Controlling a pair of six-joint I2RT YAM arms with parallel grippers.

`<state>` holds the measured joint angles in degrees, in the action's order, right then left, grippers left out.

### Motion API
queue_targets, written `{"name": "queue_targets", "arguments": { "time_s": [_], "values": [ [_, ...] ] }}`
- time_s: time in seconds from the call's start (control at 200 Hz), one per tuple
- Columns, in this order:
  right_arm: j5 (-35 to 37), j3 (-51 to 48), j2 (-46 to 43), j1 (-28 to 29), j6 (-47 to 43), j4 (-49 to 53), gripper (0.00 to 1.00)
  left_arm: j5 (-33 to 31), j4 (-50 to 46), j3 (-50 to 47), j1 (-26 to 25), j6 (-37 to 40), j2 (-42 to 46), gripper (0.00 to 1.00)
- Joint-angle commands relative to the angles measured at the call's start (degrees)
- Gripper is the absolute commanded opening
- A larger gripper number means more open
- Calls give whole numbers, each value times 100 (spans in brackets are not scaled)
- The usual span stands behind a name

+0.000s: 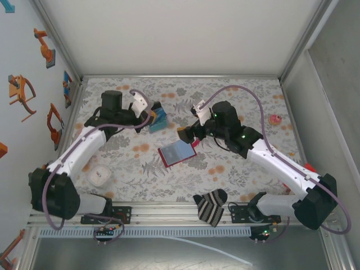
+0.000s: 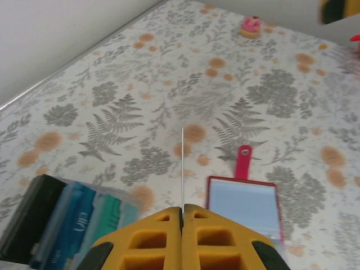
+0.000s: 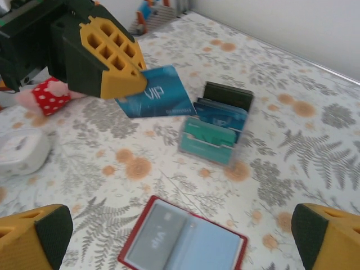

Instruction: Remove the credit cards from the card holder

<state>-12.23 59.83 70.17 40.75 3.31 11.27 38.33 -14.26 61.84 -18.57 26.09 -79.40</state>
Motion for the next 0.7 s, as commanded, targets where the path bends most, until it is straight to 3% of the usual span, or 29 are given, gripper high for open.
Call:
{"name": "queue_targets", "arguments": {
  "time_s": [0.0, 0.336, 0.696],
  "values": [
    [851, 71, -77, 12, 283, 40, 99, -10, -214, 524, 163, 699, -587, 0],
    [1906, -79, -173, 12, 450, 100, 99, -221, -878, 1956, 314, 1448, -2394, 0],
    [2275, -388, -414, 12, 661, -202, 98, -578, -1232, 2371, 319, 1982, -3119, 0]
  ]
}}
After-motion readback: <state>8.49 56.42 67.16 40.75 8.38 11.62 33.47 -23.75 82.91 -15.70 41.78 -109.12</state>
